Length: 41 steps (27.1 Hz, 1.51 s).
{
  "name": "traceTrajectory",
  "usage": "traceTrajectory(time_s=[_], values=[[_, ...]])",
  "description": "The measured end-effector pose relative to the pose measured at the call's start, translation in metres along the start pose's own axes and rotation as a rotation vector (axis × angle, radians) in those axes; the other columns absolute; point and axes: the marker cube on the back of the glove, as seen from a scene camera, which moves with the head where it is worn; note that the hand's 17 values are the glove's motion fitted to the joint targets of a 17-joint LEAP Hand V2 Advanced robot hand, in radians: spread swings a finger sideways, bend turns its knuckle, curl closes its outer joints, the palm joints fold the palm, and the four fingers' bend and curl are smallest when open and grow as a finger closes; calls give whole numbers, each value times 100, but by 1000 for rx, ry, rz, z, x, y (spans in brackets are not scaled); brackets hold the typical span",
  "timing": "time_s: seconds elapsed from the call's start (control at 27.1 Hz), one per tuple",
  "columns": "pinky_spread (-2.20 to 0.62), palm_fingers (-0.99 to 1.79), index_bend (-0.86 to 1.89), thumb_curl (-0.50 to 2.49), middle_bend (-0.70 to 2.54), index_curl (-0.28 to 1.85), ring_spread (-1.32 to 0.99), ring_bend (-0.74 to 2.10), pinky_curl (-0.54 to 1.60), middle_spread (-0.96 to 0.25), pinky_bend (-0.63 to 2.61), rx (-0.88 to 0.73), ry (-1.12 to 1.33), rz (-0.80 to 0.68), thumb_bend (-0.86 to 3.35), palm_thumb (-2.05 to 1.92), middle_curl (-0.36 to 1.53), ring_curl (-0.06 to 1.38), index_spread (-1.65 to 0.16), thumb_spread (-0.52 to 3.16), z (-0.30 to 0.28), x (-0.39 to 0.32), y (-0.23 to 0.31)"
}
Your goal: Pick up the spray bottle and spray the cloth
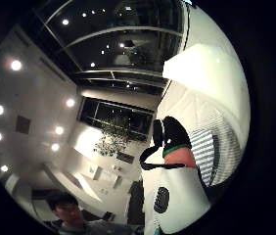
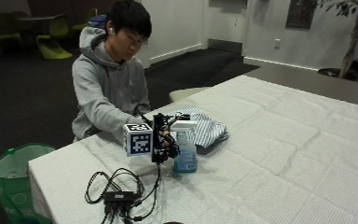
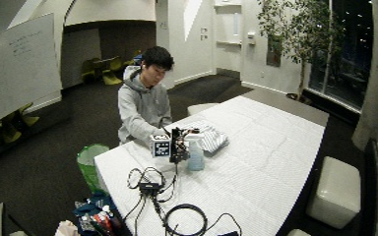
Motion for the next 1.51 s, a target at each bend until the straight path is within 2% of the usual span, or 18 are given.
traceTrajectory(time_s=[0.48, 0.92, 1.14, 1.37, 1.51], values=[[16, 10, 12, 48, 29, 18, -2, 40, 33, 0, 45, -28, -71, 55, -2, 82, 35, 28, -28, 95, 13, 11, -3], [17, 34, 13, 48, 32, 21, -4, 45, 32, -3, 40, -36, -203, 137, -2, 84, 36, 30, -29, 93, 28, 12, -8], [16, 39, 12, 49, 33, 21, -5, 47, 33, -4, 39, -14, -184, 140, -2, 86, 37, 32, -30, 92, 32, 14, -15], [6, 94, 17, 50, 40, 23, -9, 58, 30, -5, 36, 22, -126, 91, -1, 91, 38, 32, -27, 88, 34, 13, -26], [-1, 112, 20, 53, 37, 28, -11, 57, 32, -6, 36, -12, -124, 85, -2, 94, 39, 34, -25, 80, 41, 12, -29]])
